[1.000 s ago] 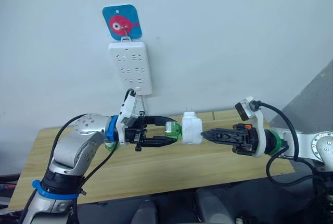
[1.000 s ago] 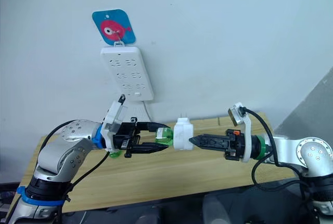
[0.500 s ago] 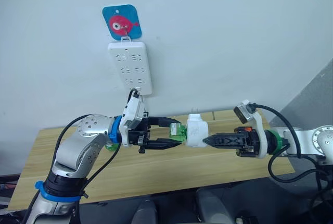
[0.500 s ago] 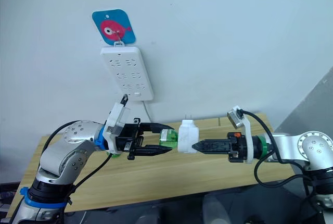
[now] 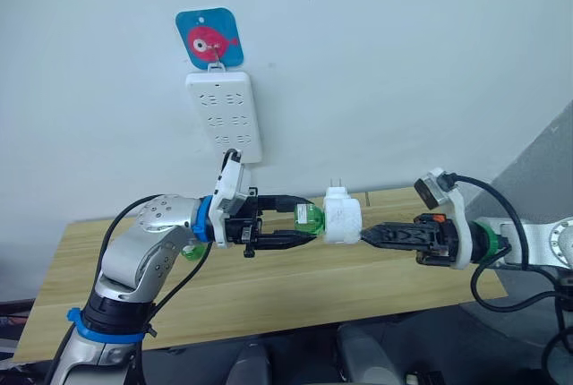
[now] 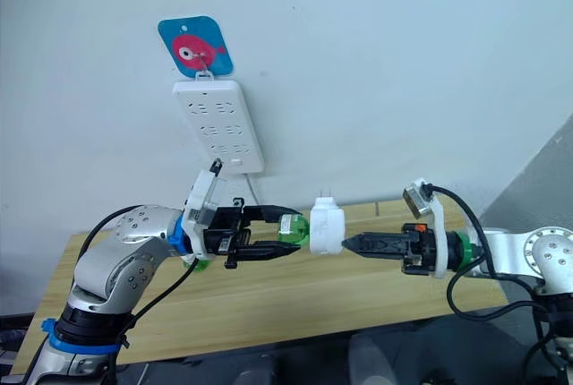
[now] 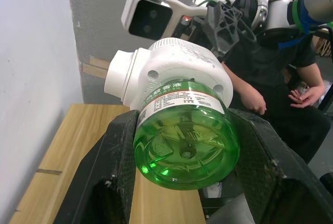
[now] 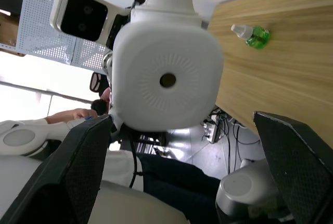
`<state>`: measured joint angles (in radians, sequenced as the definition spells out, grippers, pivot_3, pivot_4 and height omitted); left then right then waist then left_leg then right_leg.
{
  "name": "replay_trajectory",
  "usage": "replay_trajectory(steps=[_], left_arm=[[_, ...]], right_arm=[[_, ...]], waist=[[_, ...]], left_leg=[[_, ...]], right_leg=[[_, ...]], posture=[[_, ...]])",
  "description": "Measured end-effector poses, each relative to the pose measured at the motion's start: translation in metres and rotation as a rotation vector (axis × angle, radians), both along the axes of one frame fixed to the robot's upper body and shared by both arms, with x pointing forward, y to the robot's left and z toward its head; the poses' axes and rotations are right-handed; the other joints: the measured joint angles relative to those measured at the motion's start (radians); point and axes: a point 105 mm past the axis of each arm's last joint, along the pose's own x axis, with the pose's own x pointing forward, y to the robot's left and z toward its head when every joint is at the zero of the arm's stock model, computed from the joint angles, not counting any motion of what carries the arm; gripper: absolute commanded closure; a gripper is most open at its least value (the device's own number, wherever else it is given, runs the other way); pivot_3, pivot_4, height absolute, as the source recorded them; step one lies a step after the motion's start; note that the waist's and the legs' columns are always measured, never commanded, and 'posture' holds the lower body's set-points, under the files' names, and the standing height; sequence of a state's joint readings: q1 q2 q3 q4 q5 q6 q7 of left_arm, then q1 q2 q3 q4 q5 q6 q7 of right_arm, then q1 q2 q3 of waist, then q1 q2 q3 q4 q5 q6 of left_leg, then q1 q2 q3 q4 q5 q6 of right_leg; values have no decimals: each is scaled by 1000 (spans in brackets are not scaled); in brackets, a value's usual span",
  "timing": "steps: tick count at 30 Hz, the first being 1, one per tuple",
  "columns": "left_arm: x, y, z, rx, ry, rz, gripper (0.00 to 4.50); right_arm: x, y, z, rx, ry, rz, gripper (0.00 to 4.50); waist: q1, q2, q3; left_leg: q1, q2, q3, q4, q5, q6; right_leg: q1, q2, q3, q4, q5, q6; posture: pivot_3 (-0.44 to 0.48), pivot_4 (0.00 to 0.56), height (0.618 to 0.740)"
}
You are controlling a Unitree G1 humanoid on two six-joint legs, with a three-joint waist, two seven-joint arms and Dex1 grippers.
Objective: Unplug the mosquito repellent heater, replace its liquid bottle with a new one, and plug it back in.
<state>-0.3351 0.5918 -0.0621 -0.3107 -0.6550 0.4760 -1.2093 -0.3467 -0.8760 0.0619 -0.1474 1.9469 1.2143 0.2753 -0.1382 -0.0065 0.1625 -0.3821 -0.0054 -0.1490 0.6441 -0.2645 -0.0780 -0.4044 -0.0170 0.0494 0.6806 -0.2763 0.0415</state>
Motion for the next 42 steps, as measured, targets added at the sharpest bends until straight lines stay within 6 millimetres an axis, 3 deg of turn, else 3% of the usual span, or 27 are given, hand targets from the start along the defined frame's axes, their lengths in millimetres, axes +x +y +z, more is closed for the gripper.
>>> replay_trajectory(steps=[10, 24, 27, 30, 41, 42], left_arm=[[-5, -2, 0, -2, 14, -16, 2254], [-7, -4, -2, -11, 21, -4, 2254], [-8, -5, 0, -15, 19, -8, 2254], [-9, -5, 1, -18, 16, -11, 2254], [-8, -7, 0, 5, 32, -6, 2254], [-8, -6, 1, 14, 31, -15, 1904]], right_arm=[[10, 11, 11, 62, -27, 10, 0], [3, 20, 9, 84, -5, 83, 0], [2, 21, 9, 89, -2, 87, 587], [3, 21, 9, 107, 8, 88, 1460], [4, 19, 8, 103, 14, 86, 1459], [3, 19, 8, 102, 16, 88, 1459]], waist=[[0, 0, 0], [0, 0, 0], [0, 0, 0], [0, 0, 0], [0, 0, 0], [0, 0, 0]], left_leg=[[0, 0, 0, 0, 0, 0], [0, 0, 0, 0, 0, 0], [0, 0, 0, 0, 0, 0], [0, 0, 0, 0, 0, 0], [0, 0, 0, 0, 0, 0], [0, 0, 0, 0, 0, 0]], right_leg=[[0, 0, 0, 0, 0, -1], [0, 0, 0, 0, 0, -1], [0, 0, 0, 0, 0, -1], [0, 0, 0, 0, 1, -1], [0, 0, 0, 0, 1, -1], [0, 0, 0, 0, 1, -1]], posture=[[-177, 125, 740], [-166, 118, 740], [-166, 118, 740], [-158, 118, 740], [-161, 119, 740], [-161, 119, 740]])
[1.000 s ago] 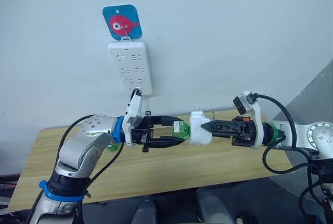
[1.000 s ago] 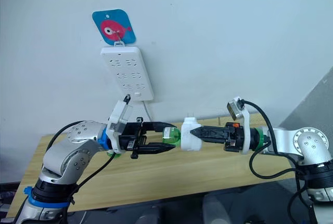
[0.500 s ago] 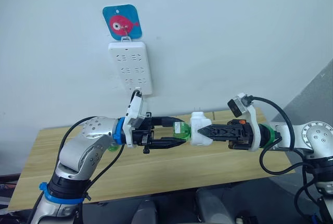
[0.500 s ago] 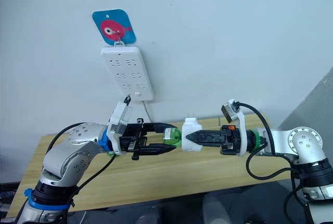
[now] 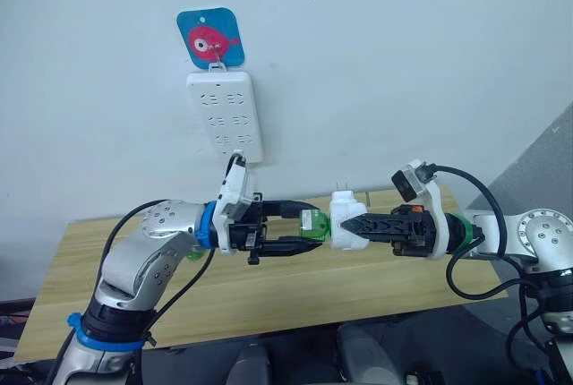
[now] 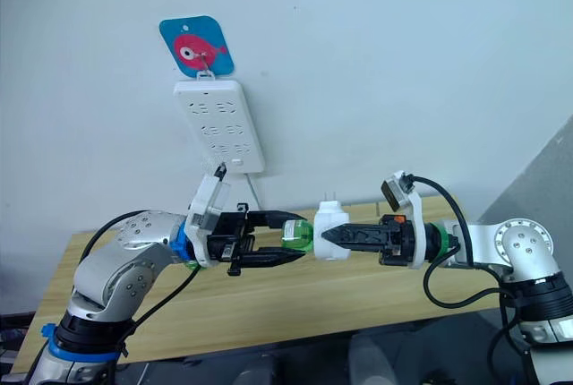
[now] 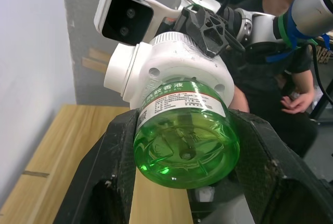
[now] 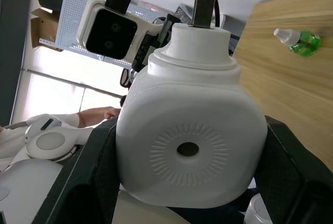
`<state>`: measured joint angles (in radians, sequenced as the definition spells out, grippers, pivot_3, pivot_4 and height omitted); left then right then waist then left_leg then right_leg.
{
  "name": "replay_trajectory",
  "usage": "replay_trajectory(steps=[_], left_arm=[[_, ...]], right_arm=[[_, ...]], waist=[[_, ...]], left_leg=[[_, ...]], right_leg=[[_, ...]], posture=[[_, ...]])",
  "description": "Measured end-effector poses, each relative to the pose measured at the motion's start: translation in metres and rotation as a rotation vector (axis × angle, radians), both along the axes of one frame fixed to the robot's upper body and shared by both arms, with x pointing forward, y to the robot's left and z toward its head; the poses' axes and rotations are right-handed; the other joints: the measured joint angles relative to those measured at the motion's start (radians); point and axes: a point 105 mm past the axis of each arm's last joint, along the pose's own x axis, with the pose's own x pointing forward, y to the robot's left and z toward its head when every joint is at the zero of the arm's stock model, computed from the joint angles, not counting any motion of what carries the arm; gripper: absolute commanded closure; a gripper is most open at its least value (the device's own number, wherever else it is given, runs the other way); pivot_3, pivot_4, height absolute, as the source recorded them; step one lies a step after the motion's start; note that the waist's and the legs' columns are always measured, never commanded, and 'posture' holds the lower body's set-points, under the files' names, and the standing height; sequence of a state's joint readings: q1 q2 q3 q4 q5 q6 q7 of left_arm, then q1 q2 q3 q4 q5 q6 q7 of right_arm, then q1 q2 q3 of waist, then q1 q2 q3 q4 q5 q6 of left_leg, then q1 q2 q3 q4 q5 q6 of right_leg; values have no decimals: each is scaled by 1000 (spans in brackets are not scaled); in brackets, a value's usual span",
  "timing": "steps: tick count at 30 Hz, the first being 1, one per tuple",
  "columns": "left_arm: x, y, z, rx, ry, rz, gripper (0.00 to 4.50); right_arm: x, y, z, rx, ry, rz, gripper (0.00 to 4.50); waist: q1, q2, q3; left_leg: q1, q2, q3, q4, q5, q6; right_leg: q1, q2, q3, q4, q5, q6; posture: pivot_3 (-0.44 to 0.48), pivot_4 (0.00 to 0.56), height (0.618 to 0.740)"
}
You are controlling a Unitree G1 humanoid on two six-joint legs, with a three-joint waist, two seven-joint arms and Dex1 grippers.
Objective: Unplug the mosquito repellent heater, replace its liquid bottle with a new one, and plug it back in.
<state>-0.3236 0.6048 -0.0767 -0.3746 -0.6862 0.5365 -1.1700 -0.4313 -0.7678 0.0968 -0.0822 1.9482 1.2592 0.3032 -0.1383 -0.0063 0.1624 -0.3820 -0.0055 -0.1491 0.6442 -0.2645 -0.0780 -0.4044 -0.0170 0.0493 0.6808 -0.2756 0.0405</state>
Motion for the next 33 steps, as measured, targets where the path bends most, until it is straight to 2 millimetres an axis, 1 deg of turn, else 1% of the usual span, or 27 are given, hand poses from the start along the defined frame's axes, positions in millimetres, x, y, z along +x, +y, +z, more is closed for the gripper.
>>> replay_trajectory(steps=[1, 2, 6, 7, 10, 13, 16, 19, 23, 27, 33], left_arm=[[0, 0, 0, 3, -5, -2, 1530], [0, 1, -1, 7, -11, -5, 1322], [3, 4, -11, 41, -60, 4, 157], [5, 5, -12, 48, -79, 11, 6], [10, 13, -17, 98, -139, 28, 0], [14, 25, -25, 168, -191, 25, 0], [16, 32, -27, 198, -262, 15, 0], [13, 31, -24, 187, -341, -8, 0], [15, 26, -20, 121, -400, 14, 0], [13, 27, -25, 111, -379, 31, 0], [12, 24, -24, 96, -399, 40, 0]], right_arm=[[0, 0, 0, 0, 0, 1, 1459], [0, 0, 0, -2, -1, 2, 1459], [-1, 1, 0, -3, -2, 5, 1459], [-1, 1, 0, -3, -2, 4, 1459], [0, 0, -1, -14, -2, -2, 1459], [2, -4, -4, -57, -2, -25, 1459], [5, -8, -7, -102, -1, -52, 1459], [7, -8, -11, -121, 3, -75, 1459], [11, -1, -16, -116, 15, -104, 1459], [10, 2, -20, -109, 30, -112, 1459], [10, 5, -17, -79, 25, -117, 1459]], waist=[[0, 0, 0], [0, 0, 0], [1, 0, 0], [1, 0, 0], [1, 0, 0], [0, 0, 0], [1, 0, 0], [1, 0, 0], [0, 0, 0], [0, 0, 0], [0, 0, 0]], left_leg=[[0, 0, 0, 0, 0, 0], [0, 0, 0, 0, 0, 0], [0, 0, 0, 0, 0, 0], [0, 0, 0, 0, 0, 0], [0, 0, 0, 0, 0, 0], [0, 0, 0, 0, 0, 0], [0, 0, 0, 0, 0, 0], [0, 0, 0, 0, 0, 0], [0, 0, 0, 0, 0, 0], [0, 0, 0, 0, 0, 0], [0, 0, 0, 0, 0, 0]], right_leg=[[0, 0, 0, 0, 0, 0], [0, 0, 0, 0, 0, 0], [0, 0, 0, 0, 1, -1], [0, 0, 0, 0, 1, -1], [0, 0, 0, 0, 1, -1], [0, 0, 0, 0, 1, -1], [0, 0, 0, 0, 1, -1], [0, 0, 0, 0, 1, -1], [0, 0, 0, 0, 1, -1], [0, 0, 0, 0, 1, -1], [0, 0, 0, 0, 1, -1]], posture=[[-161, 119, 740], [-161, 119, 740], [-162, 126, 740], [-162, 126, 740], [-168, 128, 740], [-168, 128, 740], [-168, 128, 740], [-168, 132, 740], [-170, 130, 740], [-169, 127, 740], [-166, 121, 740]])
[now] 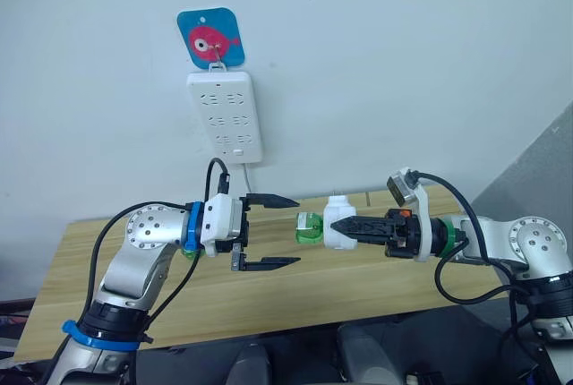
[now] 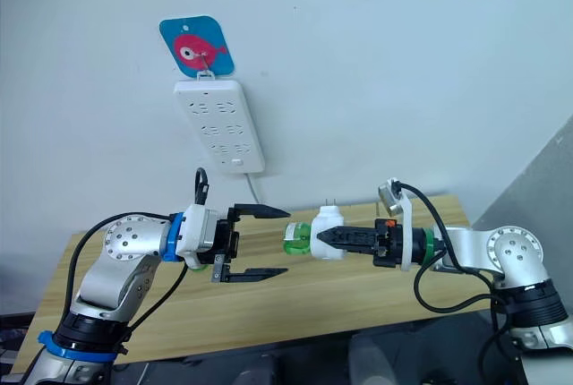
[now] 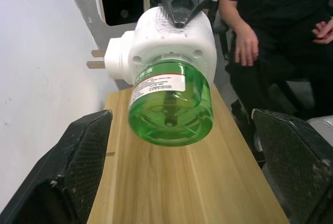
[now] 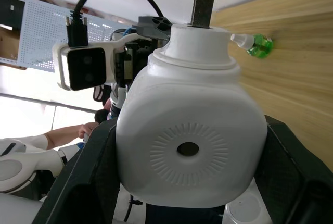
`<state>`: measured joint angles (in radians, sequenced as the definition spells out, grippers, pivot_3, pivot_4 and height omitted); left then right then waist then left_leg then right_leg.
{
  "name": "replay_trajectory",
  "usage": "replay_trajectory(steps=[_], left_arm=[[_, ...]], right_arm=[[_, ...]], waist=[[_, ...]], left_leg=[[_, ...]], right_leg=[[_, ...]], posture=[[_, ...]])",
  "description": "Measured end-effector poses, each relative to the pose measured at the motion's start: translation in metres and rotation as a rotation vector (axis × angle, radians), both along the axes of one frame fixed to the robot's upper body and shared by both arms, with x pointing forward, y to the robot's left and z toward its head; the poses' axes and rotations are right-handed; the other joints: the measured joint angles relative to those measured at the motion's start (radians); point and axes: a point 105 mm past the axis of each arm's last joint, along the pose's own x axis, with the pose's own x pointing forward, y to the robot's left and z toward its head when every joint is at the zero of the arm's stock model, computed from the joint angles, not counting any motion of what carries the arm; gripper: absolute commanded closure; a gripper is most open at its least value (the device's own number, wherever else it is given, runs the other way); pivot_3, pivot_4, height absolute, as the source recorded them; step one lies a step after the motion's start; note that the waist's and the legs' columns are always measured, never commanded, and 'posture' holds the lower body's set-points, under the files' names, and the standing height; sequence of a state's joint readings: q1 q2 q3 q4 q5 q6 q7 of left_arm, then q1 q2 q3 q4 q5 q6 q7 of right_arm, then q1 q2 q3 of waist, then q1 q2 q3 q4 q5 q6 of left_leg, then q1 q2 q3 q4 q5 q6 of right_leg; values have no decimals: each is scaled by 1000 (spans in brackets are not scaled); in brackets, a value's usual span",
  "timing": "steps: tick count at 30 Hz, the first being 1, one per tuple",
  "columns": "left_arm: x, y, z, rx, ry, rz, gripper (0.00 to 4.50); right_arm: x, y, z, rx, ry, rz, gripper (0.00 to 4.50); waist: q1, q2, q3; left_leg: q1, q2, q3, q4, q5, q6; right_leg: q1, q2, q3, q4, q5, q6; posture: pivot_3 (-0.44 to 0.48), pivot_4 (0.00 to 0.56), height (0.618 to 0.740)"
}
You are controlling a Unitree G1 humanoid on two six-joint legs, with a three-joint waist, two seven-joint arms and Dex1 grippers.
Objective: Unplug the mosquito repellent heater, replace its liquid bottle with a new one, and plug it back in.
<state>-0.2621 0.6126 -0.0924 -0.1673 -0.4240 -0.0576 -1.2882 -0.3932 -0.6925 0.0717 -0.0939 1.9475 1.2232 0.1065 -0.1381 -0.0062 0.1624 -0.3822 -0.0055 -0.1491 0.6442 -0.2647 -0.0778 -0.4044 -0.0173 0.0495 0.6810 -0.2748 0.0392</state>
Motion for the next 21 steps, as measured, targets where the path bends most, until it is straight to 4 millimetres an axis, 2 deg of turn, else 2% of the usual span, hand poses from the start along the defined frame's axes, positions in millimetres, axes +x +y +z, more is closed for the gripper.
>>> replay_trajectory(steps=[10, 13, 18, 19, 21], left_arm=[[0, -12, 3, -40, -64, -6, 0], [0, -13, 4, -45, -78, -10, 576], [-1, -15, 4, -50, -82, -21, 2139], [-1, -15, 4, -49, -84, -22, 2294], [-1, -15, 4, -48, -85, -22, 2293]], right_arm=[[-3, 4, 0, 18, -4, 9, 1459], [-3, 4, 0, 18, -5, 9, 1459], [-4, 4, 1, 18, -7, 10, 1459], [-4, 4, 1, 18, -8, 10, 1459], [-4, 4, 1, 18, -8, 9, 1459]], waist=[[0, 0, 0], [-1, 0, 0], [-1, 0, 0], [-1, 0, 0], [-1, 0, 0]], left_leg=[[0, 0, 0, 0, 0, 0], [0, 0, 0, 0, 0, 0], [0, 0, 0, 0, 0, 0], [0, 0, 0, 0, 0, 0], [0, 0, 0, 0, 0, 0]], right_leg=[[0, 0, 0, 0, 0, 0], [0, 0, 0, 0, 0, 0], [0, 0, 0, 0, 0, 0], [0, 0, 0, 0, 0, 0], [0, 0, 0, 0, 0, 0]], posture=[[-169, 117, 740], [-171, 117, 740], [-173, 120, 740], [-173, 120, 740], [-173, 120, 740]])
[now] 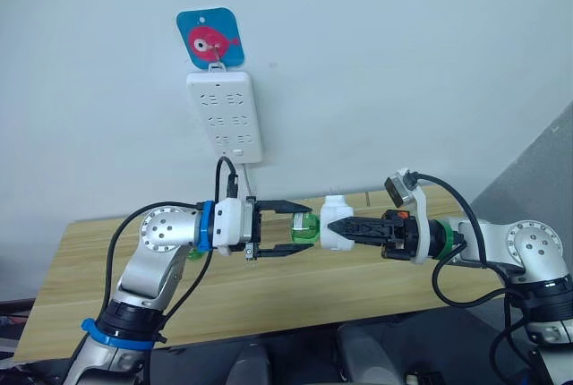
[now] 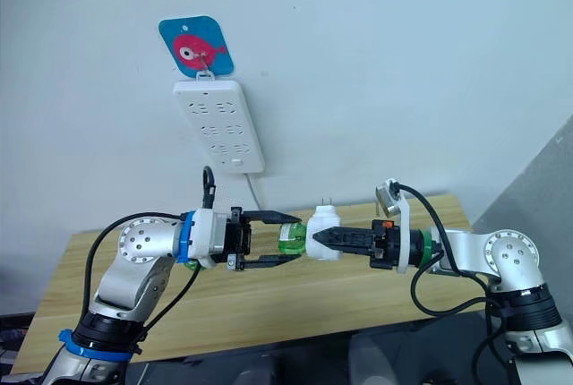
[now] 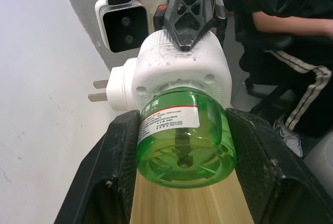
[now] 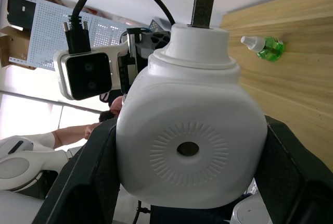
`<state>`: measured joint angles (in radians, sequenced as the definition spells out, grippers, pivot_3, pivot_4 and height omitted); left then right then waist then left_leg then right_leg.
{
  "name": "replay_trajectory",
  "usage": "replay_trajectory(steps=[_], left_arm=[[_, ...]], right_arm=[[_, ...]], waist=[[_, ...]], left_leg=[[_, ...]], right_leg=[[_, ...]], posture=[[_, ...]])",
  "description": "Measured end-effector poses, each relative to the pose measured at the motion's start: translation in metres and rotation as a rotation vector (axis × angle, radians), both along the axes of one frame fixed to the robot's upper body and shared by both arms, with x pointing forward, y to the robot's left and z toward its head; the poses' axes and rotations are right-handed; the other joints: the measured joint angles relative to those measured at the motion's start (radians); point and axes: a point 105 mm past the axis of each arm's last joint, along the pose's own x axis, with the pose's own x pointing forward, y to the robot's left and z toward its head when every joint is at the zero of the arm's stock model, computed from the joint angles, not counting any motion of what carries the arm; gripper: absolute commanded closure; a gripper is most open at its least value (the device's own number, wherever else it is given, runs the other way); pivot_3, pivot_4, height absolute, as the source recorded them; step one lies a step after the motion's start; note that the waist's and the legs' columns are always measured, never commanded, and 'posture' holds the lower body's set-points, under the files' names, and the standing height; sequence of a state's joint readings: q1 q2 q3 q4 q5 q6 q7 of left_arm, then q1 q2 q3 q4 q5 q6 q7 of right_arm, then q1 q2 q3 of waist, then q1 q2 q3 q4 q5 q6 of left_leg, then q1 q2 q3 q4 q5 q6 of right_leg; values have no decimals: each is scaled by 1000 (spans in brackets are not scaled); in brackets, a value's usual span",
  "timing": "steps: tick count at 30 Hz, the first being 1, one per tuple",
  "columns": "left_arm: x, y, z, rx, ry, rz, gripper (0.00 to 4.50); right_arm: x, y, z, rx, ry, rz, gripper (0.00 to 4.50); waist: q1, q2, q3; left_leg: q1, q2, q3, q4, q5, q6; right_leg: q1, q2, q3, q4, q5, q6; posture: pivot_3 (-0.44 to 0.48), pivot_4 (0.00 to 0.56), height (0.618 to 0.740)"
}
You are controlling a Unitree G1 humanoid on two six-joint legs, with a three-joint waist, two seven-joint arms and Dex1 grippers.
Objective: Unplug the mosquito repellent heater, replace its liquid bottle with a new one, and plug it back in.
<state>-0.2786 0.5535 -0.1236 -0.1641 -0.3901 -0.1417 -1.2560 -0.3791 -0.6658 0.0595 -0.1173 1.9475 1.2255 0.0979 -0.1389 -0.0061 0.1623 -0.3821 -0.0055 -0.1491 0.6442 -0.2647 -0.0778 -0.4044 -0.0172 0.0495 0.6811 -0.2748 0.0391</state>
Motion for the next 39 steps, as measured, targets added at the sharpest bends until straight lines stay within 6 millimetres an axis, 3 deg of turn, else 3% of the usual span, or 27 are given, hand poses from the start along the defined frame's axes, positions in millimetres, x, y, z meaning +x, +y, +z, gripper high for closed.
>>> replay_trajectory(steps=[9, 16, 21, 26, 27, 34, 39], left_arm=[[2, -1, 5, 19, 57, -3, 2293], [2, 1, 18, 52, 349, -20, 2293], [2, 4, 23, 92, 715, -31, 2293], [2, 4, 28, 116, 869, -43, 2293], [2, 4, 28, 114, 863, -45, 2293], [12, 23, 10, 114, 526, 88, 97], [13, 42, 15, 110, 199, 119, 76]], right_arm=[[1, -1, 5, -18, -29, 3, 1459], [-1, 2, 20, -61, -122, 27, 1459], [-6, 5, 22, -83, -143, 64, 1459], [-8, 5, 26, -90, -168, 81, 1459], [-8, 6, 26, -90, -167, 82, 1459], [-1, 0, 23, -78, -138, 42, 1459], [0, -4, 16, -63, -90, 35, 1459]], waist=[[-1, 0, 0], [-3, 0, 0], [-3, -1, 1], [-4, -1, 1], [-4, -1, 1], [1, 0, 1], [9, -1, 2]], left_leg=[[0, 0, 0, 0, 0, 0], [0, 0, -1, 0, 0, 0], [0, 0, -1, 0, 0, 0], [0, 0, -1, 0, 0, 0], [0, 0, -1, 0, 0, 0], [0, 1, 0, -1, 0, 0], [0, 0, 1, -1, 0, 0]], right_leg=[[0, 0, 0, 0, 0, 0], [0, 0, -1, 0, -2, 3], [0, 0, -2, 0, -3, 5], [0, 0, -2, 0, -3, 4], [0, 0, -1, 0, -3, 4], [-1, 0, 0, -1, -1, 2], [-1, 0, 1, -1, 0, 0]], posture=[[-175, 126, 740], [-183, 132, 740], [-183, 136, 740], [-183, 136, 740], [-183, 136, 740], [-169, 145, 740], [-159, 153, 740]])
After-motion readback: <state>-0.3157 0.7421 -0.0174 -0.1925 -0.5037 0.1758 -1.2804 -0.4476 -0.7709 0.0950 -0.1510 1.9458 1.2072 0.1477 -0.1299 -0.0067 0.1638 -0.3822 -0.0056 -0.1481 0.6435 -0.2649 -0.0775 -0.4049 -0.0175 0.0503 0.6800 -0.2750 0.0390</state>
